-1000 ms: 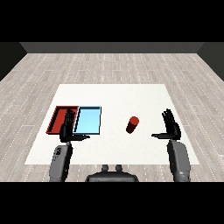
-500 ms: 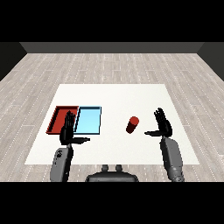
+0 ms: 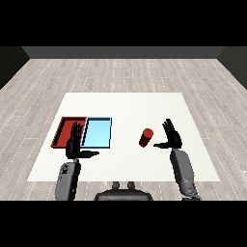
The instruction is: Pick the red can and put it in the red box
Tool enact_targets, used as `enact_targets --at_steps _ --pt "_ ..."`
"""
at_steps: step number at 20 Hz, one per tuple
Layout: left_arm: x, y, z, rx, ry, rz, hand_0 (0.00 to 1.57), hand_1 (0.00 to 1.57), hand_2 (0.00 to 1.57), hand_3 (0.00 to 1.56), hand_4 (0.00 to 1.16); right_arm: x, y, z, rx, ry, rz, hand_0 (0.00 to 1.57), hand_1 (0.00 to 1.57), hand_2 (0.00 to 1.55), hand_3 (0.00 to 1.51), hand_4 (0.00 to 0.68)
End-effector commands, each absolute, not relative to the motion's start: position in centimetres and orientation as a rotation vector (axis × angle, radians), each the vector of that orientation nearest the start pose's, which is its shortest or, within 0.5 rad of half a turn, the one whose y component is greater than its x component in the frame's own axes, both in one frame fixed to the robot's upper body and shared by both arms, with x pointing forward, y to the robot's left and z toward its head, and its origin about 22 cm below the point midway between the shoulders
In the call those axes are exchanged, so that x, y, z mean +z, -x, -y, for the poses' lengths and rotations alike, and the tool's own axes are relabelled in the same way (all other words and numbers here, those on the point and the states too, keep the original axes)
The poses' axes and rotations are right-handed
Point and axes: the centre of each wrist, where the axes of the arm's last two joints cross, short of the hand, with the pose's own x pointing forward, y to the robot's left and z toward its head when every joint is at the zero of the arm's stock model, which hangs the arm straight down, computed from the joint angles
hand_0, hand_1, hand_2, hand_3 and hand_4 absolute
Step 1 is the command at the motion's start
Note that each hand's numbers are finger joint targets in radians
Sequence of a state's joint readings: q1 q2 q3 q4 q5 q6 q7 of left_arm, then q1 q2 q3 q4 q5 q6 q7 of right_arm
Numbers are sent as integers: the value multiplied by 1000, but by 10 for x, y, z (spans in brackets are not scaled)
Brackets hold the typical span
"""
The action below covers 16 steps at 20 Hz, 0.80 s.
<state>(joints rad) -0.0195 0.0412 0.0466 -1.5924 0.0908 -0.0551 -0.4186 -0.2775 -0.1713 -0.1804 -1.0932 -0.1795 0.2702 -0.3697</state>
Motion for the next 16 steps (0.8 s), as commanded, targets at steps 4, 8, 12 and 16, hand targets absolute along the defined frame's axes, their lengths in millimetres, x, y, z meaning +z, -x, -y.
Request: enact_targets --at_steps 4,8,12,16 --pt "4 -234 -229 50 60 2029 0 0 0 0 0 -40 -316 263 9 -246 1722 0 0 0 0 0" --pt "12 -246 -252 61 65 2022 0 0 0 0 0 -40 -316 259 -26 -281 1691 0 0 0 0 0" --pt "24 -229 -252 58 66 2008 0 0 0 0 0 -64 -309 290 -40 -272 1690 0 0 0 0 0" --pt "16 -265 -247 39 33 2042 0 0 0 0 0 -64 -325 241 -2 -277 1669 0 0 0 0 0"
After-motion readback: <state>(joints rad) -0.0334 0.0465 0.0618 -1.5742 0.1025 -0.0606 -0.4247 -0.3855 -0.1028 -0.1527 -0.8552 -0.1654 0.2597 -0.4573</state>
